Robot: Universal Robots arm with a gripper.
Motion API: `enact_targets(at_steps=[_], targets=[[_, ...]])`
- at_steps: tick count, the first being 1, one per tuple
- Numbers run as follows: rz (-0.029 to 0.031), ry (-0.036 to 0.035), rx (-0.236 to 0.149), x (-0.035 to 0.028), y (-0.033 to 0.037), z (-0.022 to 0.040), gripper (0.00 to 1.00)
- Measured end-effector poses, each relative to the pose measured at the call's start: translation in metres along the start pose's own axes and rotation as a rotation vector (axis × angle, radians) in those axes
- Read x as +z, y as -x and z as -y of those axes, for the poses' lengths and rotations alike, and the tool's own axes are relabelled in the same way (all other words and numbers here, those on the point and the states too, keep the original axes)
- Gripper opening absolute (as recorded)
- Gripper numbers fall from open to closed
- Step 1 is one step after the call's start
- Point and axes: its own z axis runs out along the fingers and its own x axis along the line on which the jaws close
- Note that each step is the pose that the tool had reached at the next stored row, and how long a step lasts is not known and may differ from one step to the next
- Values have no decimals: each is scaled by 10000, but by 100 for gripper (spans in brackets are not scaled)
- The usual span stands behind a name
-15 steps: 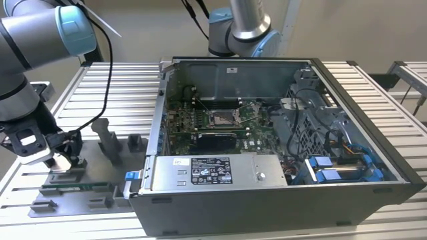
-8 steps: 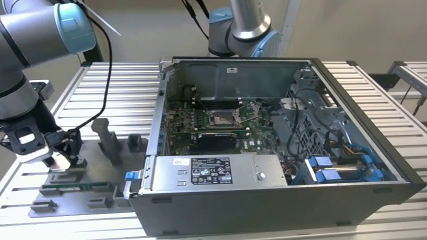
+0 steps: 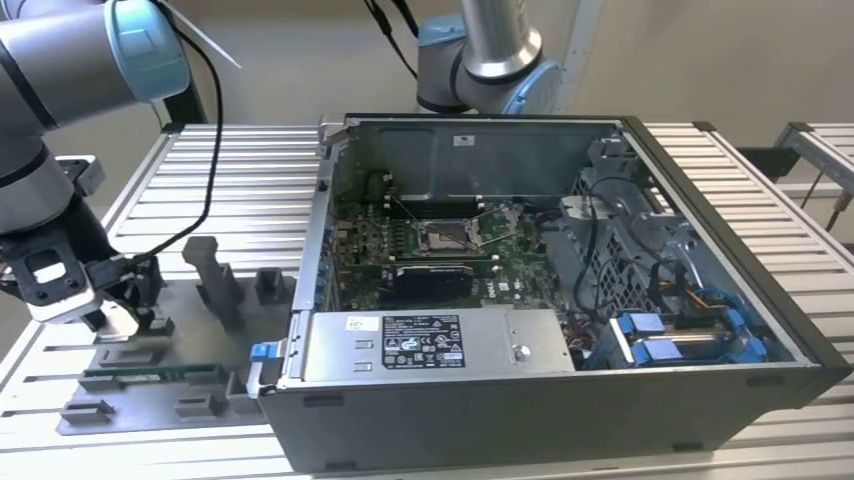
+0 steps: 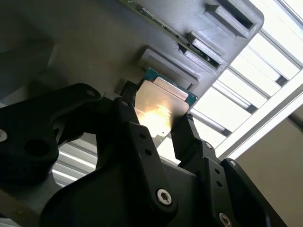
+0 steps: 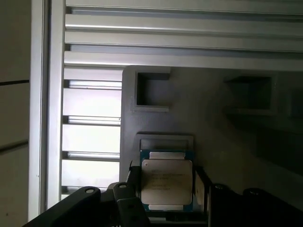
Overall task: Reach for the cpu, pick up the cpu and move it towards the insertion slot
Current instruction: 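Pick up the cpu and move it towards the insertion slot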
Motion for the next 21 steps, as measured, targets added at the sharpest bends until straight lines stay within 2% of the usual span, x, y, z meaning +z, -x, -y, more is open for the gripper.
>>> enact_targets(at_steps=[21], targets=[[-1,-32,0,-71,-1,-5,0]])
